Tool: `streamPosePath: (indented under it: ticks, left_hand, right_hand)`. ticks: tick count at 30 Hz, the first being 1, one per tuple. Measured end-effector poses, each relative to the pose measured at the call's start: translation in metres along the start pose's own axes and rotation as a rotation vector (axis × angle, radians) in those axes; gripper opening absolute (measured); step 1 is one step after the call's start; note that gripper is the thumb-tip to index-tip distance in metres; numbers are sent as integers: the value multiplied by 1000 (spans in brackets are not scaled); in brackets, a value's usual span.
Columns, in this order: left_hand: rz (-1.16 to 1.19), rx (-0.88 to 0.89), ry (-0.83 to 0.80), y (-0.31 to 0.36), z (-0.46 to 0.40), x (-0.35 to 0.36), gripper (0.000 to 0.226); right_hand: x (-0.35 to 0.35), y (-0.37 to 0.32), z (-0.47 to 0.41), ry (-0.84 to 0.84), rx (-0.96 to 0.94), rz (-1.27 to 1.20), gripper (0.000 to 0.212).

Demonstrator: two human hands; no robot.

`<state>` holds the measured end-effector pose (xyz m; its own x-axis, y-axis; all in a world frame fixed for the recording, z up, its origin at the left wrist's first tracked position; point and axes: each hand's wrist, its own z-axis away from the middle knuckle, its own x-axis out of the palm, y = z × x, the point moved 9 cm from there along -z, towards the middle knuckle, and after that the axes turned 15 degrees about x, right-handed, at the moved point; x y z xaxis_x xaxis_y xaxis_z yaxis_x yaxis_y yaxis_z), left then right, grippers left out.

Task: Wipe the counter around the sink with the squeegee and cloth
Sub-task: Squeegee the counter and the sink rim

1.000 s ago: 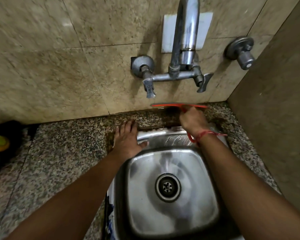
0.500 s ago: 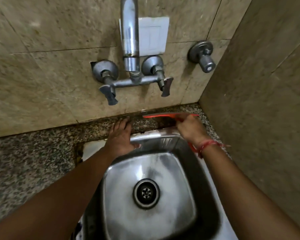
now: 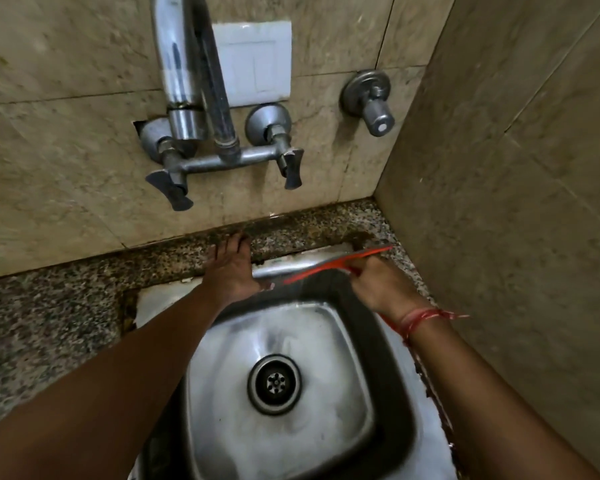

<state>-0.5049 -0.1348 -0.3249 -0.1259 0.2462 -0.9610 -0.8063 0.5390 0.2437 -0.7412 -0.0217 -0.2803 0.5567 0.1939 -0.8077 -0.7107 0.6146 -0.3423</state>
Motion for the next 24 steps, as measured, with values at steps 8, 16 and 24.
streamPosePath:
  ticks: [8,16,24]
  left_hand:
    - [35,63,-31,28,-20,16,114]
    - [45,94,-135,13,-21,17,125]
    - [-68,81,-32,59,-14,10,112]
  right_hand:
    - [-29,-33,-83,59,-83,-1,44]
    - [-15,18,-16,-61,-120,-60,28]
    - [-25,16,-19,48,-118,-138,40]
